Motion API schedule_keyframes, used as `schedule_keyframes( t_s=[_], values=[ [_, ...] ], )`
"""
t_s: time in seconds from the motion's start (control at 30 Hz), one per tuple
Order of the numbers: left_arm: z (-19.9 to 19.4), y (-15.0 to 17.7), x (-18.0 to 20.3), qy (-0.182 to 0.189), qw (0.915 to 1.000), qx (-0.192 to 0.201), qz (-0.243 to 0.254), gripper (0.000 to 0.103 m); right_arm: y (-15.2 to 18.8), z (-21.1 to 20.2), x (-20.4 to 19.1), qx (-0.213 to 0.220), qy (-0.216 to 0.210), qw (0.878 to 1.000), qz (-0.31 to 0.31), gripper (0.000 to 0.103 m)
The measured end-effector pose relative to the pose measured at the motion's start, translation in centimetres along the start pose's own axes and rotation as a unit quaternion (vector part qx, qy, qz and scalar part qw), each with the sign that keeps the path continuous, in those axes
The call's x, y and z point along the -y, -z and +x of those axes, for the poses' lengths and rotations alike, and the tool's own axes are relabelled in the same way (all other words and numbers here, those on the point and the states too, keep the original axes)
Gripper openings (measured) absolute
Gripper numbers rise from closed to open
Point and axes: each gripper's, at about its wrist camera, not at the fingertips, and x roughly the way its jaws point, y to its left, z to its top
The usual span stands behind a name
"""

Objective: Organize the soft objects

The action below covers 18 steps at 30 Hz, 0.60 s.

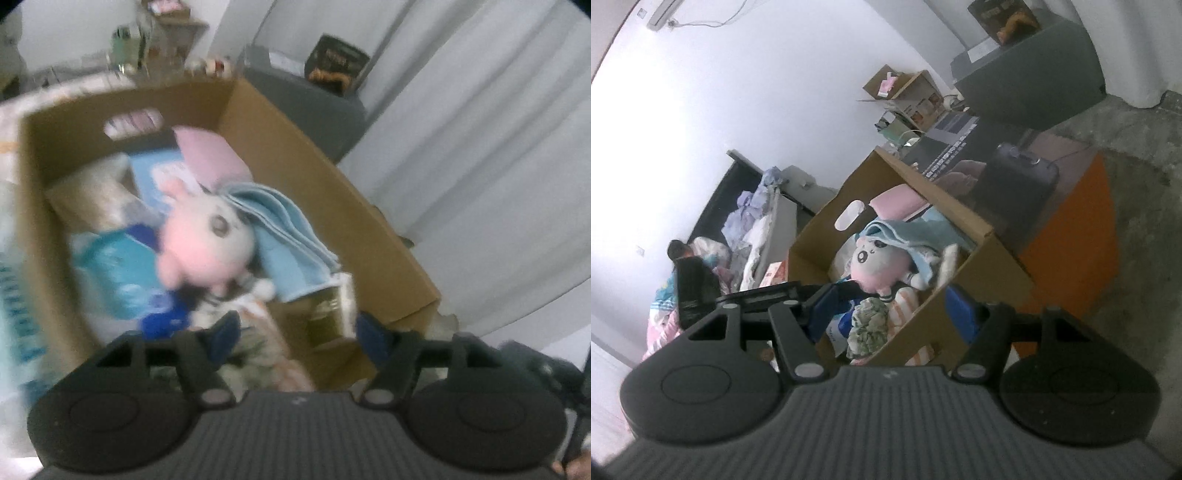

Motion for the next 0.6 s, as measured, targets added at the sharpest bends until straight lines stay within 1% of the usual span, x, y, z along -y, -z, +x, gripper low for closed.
schedule_keyframes(
  t_s=[0.07, 0.13, 0.2, 0.3, 0.43, 0.5, 0.6],
  values=[
    [-2.4, 0.7, -0.1, -0.013, 0.9997, 0.017, 0.013, 0.073, 0.5, 0.4, -0.5, 0.007, 0.007, 1.000, -0.009, 0.068],
    [-5.0, 1.6, -0.5, -0.027, 0.9986, 0.038, 0.026, 0.080, 1.2, 0.7, -1.1, 0.017, 0.017, 0.999, -0.021, 0.070],
    [-7.9, 2.9, -0.7, -0.049, 0.9961, 0.060, 0.041, 0.084, 2.0, 0.7, -1.8, 0.031, 0.028, 0.999, -0.034, 0.074],
    [-11.0, 5.3, -1.2, -0.093, 0.9898, 0.093, 0.055, 0.094, 3.4, 0.8, -3.3, 0.048, 0.028, 0.997, -0.050, 0.079],
    [-13.6, 8.8, -1.7, -0.160, 0.9769, 0.134, 0.048, 0.101, 5.2, 1.4, -5.7, 0.052, 0.010, 0.996, -0.065, 0.084],
    [-14.5, 10.3, -1.6, -0.187, 0.9703, 0.147, 0.043, 0.103, 6.1, 1.9, -7.2, 0.045, 0.007, 0.996, -0.081, 0.087],
    [-15.7, 12.2, -1.9, -0.214, 0.9648, 0.151, 0.023, 0.103, 7.4, 2.8, -9.6, 0.030, 0.009, 0.993, -0.118, 0.090]
  ],
)
